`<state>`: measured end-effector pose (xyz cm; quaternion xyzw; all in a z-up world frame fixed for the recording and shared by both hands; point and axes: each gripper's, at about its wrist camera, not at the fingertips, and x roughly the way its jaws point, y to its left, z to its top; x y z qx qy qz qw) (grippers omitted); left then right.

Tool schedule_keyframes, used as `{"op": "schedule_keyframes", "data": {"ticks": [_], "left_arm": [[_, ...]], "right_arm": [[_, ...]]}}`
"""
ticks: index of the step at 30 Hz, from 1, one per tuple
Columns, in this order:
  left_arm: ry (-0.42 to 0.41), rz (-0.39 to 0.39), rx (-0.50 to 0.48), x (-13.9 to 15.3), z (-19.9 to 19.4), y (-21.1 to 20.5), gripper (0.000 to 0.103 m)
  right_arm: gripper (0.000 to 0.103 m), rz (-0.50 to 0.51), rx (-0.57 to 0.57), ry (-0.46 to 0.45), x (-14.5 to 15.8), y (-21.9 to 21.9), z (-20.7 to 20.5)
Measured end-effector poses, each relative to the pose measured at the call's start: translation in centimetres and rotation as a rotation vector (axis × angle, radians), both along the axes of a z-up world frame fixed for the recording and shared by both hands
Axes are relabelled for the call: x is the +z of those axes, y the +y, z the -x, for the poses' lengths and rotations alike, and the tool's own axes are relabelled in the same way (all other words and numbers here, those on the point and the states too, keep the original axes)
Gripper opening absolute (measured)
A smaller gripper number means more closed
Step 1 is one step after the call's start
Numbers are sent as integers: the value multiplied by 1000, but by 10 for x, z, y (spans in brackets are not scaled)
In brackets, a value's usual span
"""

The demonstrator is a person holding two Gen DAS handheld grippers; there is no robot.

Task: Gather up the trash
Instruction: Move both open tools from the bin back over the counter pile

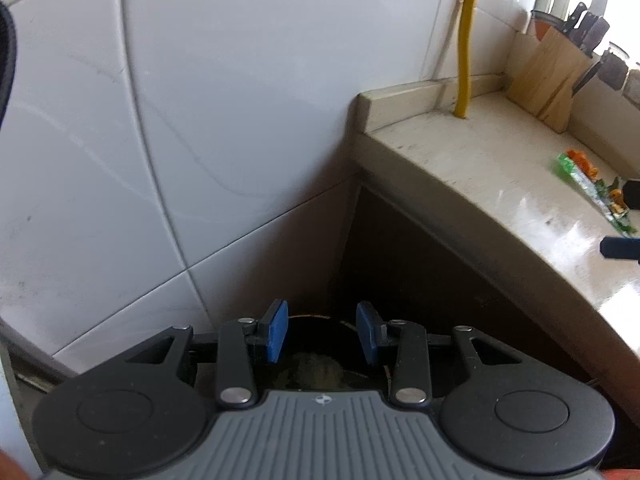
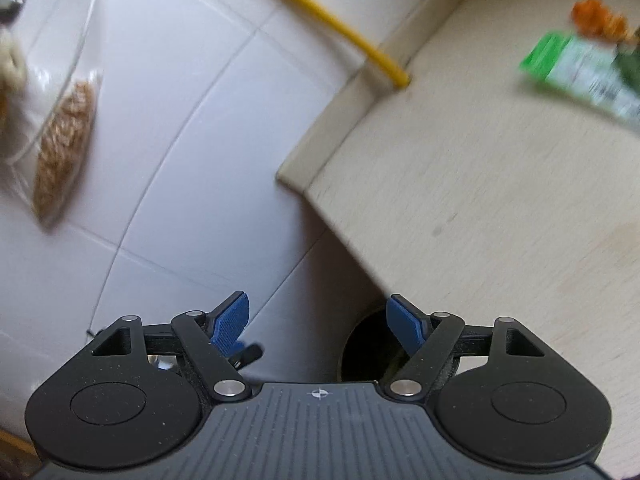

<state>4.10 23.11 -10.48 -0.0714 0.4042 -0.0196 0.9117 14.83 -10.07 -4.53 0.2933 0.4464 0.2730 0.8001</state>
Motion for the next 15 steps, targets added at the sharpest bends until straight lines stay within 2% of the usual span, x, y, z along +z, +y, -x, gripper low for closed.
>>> {"op": "schedule_keyframes", "data": {"ticks": [7, 15], "left_arm": [[-45, 0, -96, 26, -16, -32, 38], [-93, -3, -256, 51, -47, -86, 40]], "right_arm": [[82, 76, -164, -65, 14, -66, -6], [82, 240, -348, -128, 28, -139, -7]]}}
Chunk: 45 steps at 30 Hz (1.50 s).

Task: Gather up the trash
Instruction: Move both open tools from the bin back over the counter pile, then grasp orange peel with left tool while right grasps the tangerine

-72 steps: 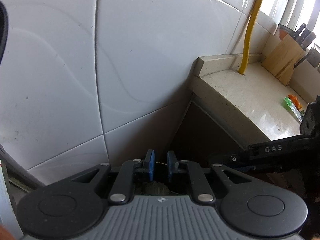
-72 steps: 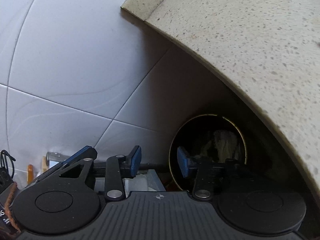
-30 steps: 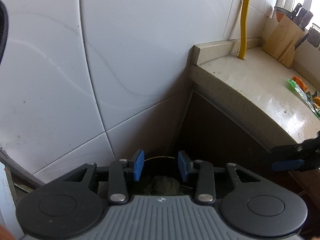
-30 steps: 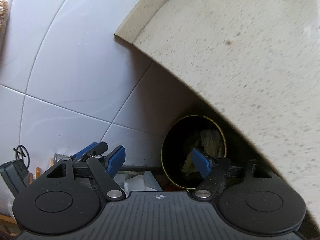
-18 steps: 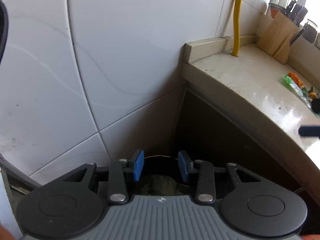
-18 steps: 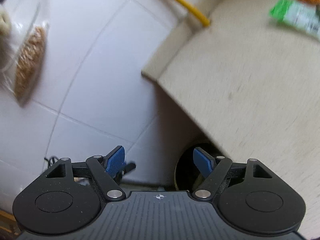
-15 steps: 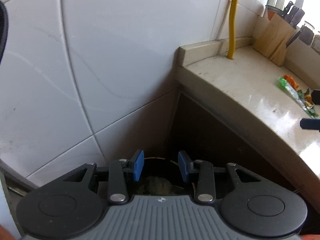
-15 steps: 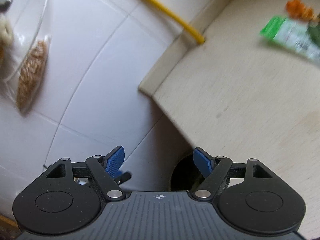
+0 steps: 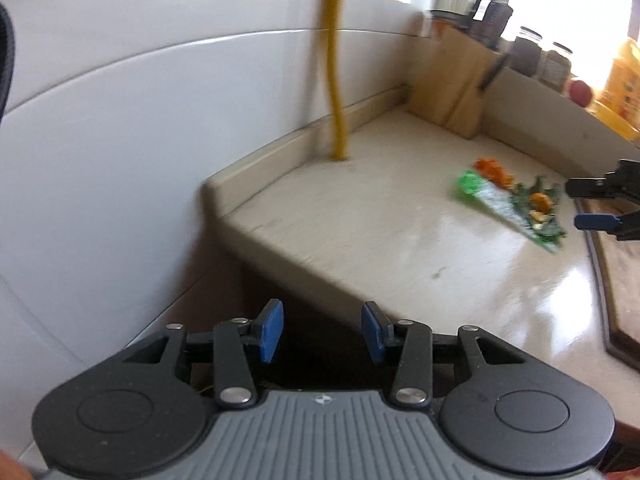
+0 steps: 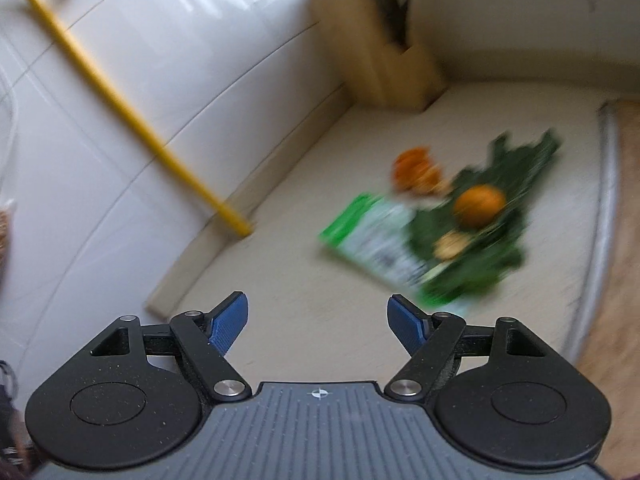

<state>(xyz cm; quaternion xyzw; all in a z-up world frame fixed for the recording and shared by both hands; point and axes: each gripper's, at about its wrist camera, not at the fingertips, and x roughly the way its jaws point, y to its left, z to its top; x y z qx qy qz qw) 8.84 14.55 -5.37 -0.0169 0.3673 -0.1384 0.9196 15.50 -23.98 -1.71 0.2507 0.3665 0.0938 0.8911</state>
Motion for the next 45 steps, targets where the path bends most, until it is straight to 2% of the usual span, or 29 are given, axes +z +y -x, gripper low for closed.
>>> {"op": "schedule_keyframes", "data": {"ticks": [8, 18, 21, 23, 24, 30, 32, 35, 40, 45], "left_arm": [[-48, 16, -129, 23, -35, -55, 41], [-71, 16, -236, 41, -89, -129, 41], [-73, 15, -264, 42, -101, -149, 41], [-71, 17, -280, 43, -109, -162, 41], [-68, 17, -287, 42, -113, -169, 41], [-39, 9, -307, 36, -135, -196, 41], [-29, 13, -307, 33, -143, -203, 41], [-12, 21, -312, 28, -154, -211, 41], [3, 17, -340, 20, -173, -230, 41], [24, 59, -373, 14, -196, -250, 41]], "right_arm": [[82, 224, -59, -5, -8, -23, -17], [78, 385, 16, -46, -15, -35, -56], [75, 382, 44, -48, -18, -41, -68], [62, 375, 69, -50, -21, -44, -74], [60, 376, 86, -48, -23, -44, -76], [56, 386, 156, -7, -44, -47, -91], [41, 388, 158, 10, -49, -51, -95], [30, 363, 158, 10, -51, -59, -94], [26, 247, 99, -7, -40, -81, -85], [26, 142, 34, -39, -25, -100, -76]]}}
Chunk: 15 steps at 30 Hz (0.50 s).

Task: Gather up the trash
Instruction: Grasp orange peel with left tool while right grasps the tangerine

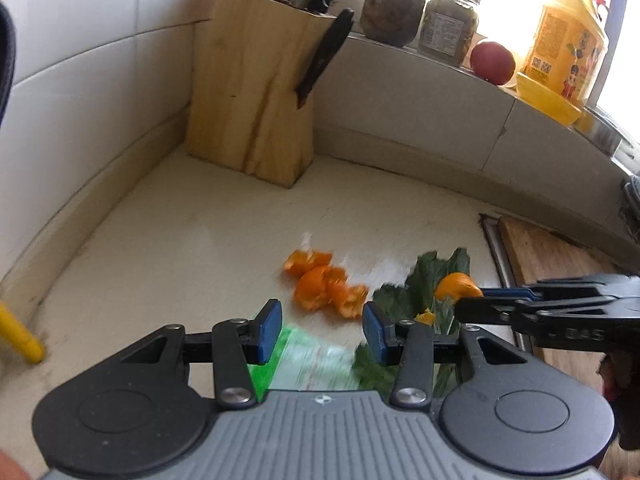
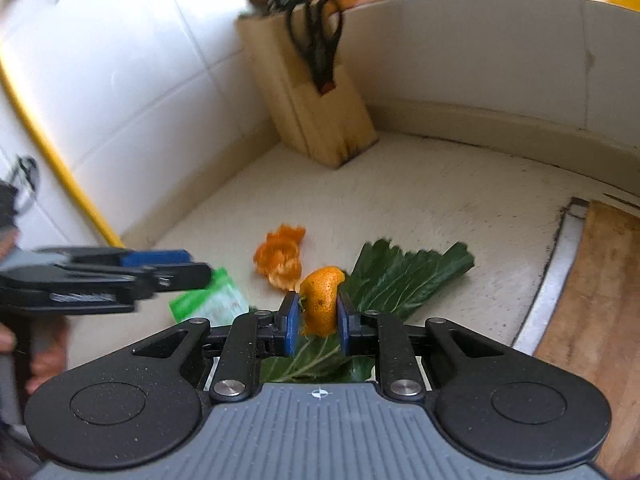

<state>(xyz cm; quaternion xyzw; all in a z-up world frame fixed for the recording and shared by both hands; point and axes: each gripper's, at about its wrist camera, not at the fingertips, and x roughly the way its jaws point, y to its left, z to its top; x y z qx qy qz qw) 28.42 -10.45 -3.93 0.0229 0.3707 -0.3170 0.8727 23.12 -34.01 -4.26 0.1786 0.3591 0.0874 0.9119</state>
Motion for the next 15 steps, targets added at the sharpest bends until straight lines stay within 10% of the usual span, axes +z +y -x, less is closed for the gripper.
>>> {"op": "schedule_keyframes", "data": {"ticks": [15], "left_arm": [[19, -59, -62, -32, -44, -33, 41]], "right_arm": [[27, -86, -63, 30, -4, -12, 0]]}}
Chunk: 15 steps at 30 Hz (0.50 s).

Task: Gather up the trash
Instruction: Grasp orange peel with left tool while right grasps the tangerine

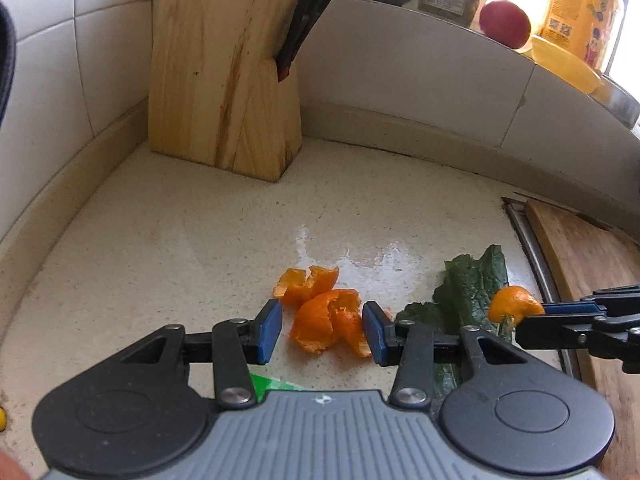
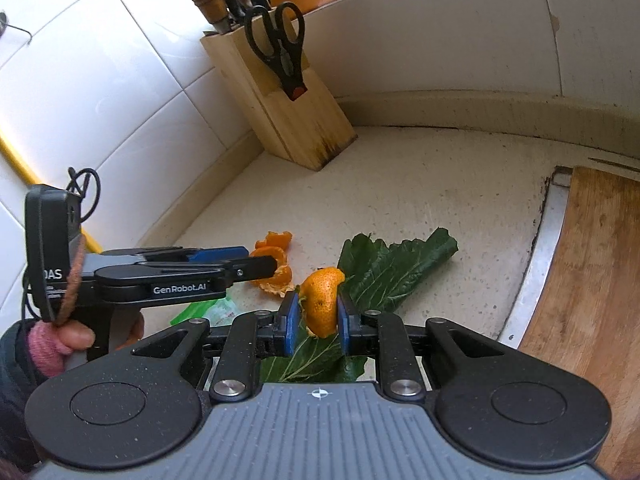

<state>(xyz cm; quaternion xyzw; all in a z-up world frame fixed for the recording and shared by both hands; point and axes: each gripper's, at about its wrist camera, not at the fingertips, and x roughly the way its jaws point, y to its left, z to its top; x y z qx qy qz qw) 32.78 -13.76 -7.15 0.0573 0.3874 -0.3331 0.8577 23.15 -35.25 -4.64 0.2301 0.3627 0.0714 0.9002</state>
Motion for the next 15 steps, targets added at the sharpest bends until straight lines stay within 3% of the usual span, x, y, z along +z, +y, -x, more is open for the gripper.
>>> {"op": "schedule_keyframes", "data": {"ticks": [1, 2, 3, 5, 15], "left_arm": [[1, 5, 2, 0, 0, 1, 41], [3, 12, 2, 0, 0, 2, 34], [6, 19, -4, 0, 0, 2, 22], [6, 19, 4, 1, -1, 4, 15], [68, 159, 59, 23, 5, 42, 12]], "right_arm": [[27, -3, -2, 2, 0, 0, 0], [27, -7, -3, 4, -1, -1, 0], [28, -9, -5, 5, -1, -1, 0], [29, -13, -12, 8, -1, -2, 0], [29, -54, -29, -6, 0, -4, 4]]}}
